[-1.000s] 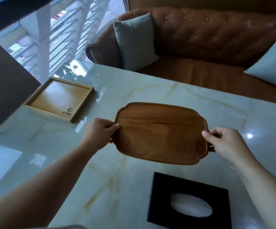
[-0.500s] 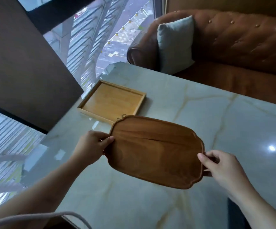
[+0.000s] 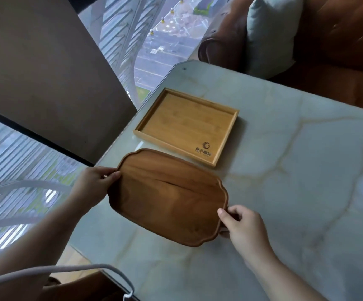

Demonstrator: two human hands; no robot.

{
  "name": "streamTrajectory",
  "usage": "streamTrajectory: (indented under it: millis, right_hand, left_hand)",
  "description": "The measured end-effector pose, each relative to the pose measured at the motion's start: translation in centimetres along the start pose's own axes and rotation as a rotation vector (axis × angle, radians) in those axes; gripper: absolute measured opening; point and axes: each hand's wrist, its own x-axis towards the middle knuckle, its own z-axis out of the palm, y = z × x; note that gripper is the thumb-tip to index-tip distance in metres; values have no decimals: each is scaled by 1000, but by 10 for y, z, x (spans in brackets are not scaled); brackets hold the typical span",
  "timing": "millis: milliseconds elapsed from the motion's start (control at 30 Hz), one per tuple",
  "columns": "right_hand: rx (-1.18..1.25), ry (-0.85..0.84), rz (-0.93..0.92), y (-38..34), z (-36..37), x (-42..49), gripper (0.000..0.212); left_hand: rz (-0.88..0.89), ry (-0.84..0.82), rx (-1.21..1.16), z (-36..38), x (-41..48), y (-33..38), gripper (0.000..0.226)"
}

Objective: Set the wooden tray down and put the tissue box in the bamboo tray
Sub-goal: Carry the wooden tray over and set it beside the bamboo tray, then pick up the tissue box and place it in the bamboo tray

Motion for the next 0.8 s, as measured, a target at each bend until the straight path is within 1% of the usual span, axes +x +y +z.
streamTrajectory:
  millis: [167, 333, 633, 700, 800]
  right_hand:
    - [-53, -32, 14, -8, 31, 5, 19]
    - [-64, -67, 72, -13, 46, 6, 16]
    - [-132, -115, 89, -14, 51, 12, 16]
    - [-167, -141, 84, -15, 48, 13, 20]
    - [-267, -230, 79, -19, 40, 16, 37]
  left_hand:
    - [-66, 17, -16, -1, 20, -17, 23]
    - [-133, 9, -25, 0, 32, -28, 24]
    - [-141, -3, 8, 8, 38, -31, 26]
    - [-141, -13, 36, 9, 38, -30, 27]
    - [-130, -41, 173, 9, 36, -24, 30]
